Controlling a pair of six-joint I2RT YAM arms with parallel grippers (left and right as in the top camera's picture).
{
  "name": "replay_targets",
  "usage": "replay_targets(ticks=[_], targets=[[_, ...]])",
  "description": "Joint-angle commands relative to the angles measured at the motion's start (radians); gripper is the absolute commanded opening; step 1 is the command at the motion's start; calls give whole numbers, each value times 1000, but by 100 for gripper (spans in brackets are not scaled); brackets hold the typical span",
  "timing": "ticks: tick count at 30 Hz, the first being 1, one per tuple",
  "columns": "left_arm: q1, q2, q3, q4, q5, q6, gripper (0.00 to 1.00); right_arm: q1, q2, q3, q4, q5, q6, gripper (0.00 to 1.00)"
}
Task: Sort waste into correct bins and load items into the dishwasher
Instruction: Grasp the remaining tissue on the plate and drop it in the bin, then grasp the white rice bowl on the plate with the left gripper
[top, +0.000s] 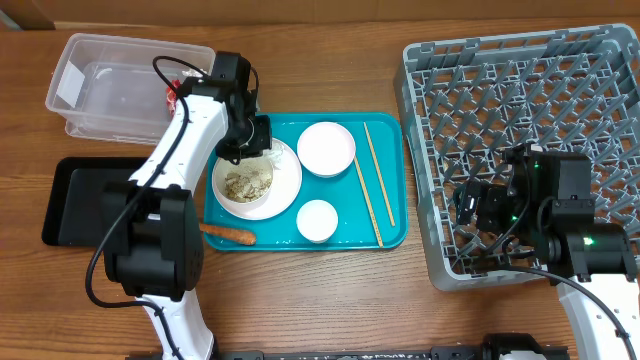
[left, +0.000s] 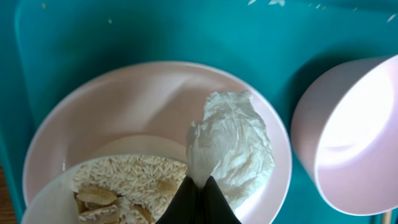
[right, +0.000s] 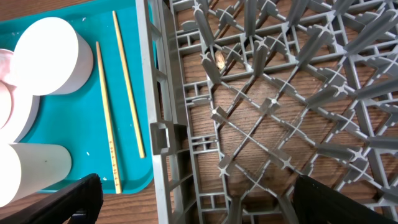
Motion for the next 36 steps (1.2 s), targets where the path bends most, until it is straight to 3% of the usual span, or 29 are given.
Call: replay_targets(ticks=[1,13,24,27,32,36], targets=[[-3,-70,85,-5,5,36,4,5,-3,29,1,-5,5,100],[105,-120,202,122,-216,34,4,5,-3,29,1,-5,5,100],[237,-93,202,263,-236,35,4,5,-3,29,2,-5,5,100],[253,-71,202,265,-237,35,12,5,-3,29,2,-5,5,100],[265,-53,202,266,-259,35,44,5,-3,29,1,-5,5,100],[259,-74,202,231,-229,35,49,5,-3,29,2,-5,5,100]])
